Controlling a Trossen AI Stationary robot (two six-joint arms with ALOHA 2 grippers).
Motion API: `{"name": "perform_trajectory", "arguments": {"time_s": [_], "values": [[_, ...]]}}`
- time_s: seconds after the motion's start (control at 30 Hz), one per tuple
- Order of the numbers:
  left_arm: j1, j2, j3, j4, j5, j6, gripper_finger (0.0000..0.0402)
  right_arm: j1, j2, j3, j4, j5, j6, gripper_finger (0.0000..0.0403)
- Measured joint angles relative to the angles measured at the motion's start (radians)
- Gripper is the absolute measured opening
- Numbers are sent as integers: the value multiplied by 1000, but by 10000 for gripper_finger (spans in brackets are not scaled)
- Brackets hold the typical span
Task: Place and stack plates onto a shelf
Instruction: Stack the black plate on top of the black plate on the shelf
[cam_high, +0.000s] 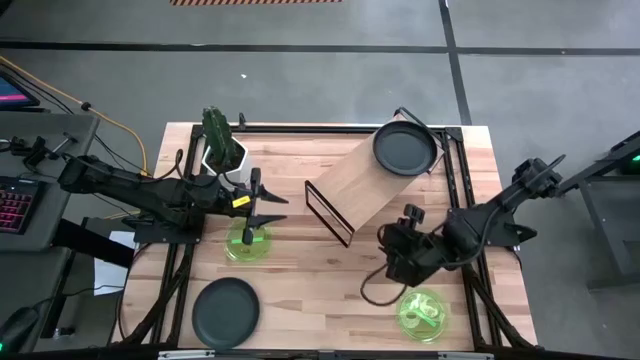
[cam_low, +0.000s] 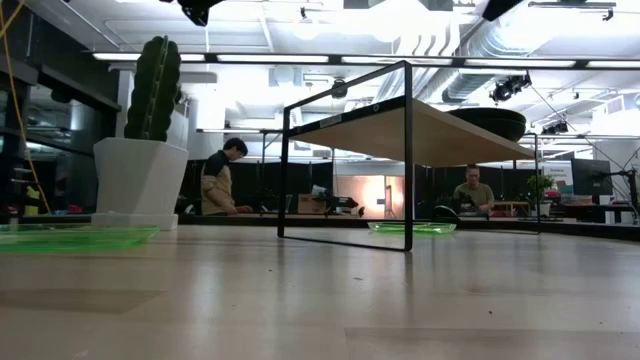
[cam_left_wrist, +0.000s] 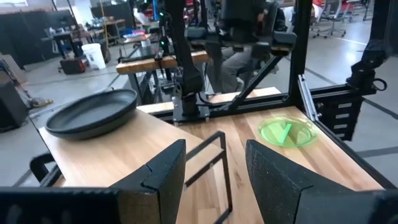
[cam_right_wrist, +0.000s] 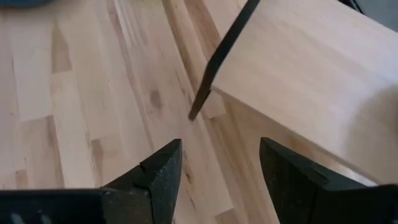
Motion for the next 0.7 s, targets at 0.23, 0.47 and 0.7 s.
{"name": "perform_trajectory", "arguments": {"time_s": [0.23, 0.47, 0.7], "values": [[0, 0, 0, 10, -5, -3, 158, 66, 0, -67, 47, 66, 47, 195], [0, 0, 0, -7, 4, -42, 158, 114, 0, -184, 114, 151, 156, 195], [0, 0, 0, -13, 5, -47, 158, 152, -71, -340, 43, 160, 371, 195]]}}
